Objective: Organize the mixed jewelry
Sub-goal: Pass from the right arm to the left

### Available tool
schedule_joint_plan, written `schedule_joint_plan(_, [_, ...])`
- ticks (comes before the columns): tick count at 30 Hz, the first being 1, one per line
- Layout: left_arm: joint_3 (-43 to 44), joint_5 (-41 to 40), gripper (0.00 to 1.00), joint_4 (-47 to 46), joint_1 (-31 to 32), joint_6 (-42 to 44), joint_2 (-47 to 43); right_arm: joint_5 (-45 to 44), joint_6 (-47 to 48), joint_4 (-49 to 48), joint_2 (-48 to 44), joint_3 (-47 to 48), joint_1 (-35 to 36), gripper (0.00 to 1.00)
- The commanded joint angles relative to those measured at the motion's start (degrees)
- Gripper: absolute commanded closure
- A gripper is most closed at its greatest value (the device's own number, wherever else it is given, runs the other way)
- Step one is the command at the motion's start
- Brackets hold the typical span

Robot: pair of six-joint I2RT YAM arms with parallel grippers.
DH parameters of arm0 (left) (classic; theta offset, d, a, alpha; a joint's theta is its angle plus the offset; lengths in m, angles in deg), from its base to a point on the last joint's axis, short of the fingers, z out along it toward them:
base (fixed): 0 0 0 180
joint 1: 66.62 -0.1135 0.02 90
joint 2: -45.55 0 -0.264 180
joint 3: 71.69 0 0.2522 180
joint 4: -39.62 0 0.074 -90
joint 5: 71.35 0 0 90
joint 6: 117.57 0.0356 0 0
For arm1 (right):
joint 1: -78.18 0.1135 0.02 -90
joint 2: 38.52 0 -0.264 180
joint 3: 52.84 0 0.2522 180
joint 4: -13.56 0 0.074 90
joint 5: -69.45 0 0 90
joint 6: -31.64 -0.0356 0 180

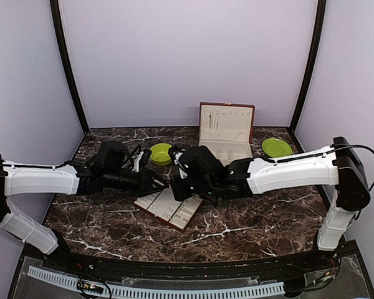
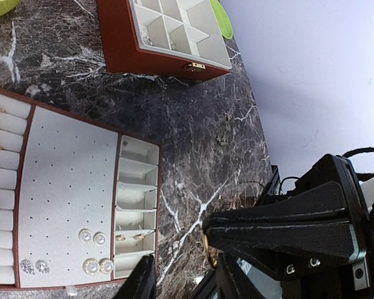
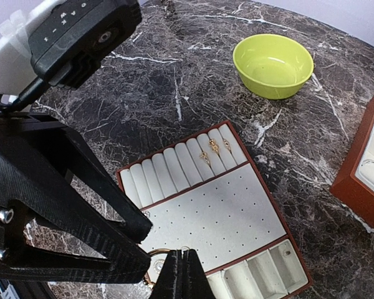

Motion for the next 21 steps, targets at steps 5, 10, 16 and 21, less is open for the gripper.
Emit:
schedule_joint_plan(5, [0.23, 0.96, 0.72, -1.66, 0.79, 0.19, 0.58, 0.23, 0.03, -1.93, -1.58, 0.00, -0.14, 1.00])
schedule_joint_plan(10, [0.40, 1.03, 0.76, -1.70, 0.76, 0.37, 0.85, 0.43, 0.13, -1.69, -1.06, 0.52, -0.18, 1.00])
schedule_joint_plan(16, [0.49, 1.17, 0.81, -1.93, 0.74, 0.53, 1.23, 0.65, 0.11, -1.73, -0.94, 0.54, -0.13, 1.00])
schedule_joint_plan(21, [0.41, 1.62, 0.87, -3.35, 0.80, 0.18, 1.90, 0.95, -0.01, -2.30, -1.03, -0.03, -0.05, 1.00])
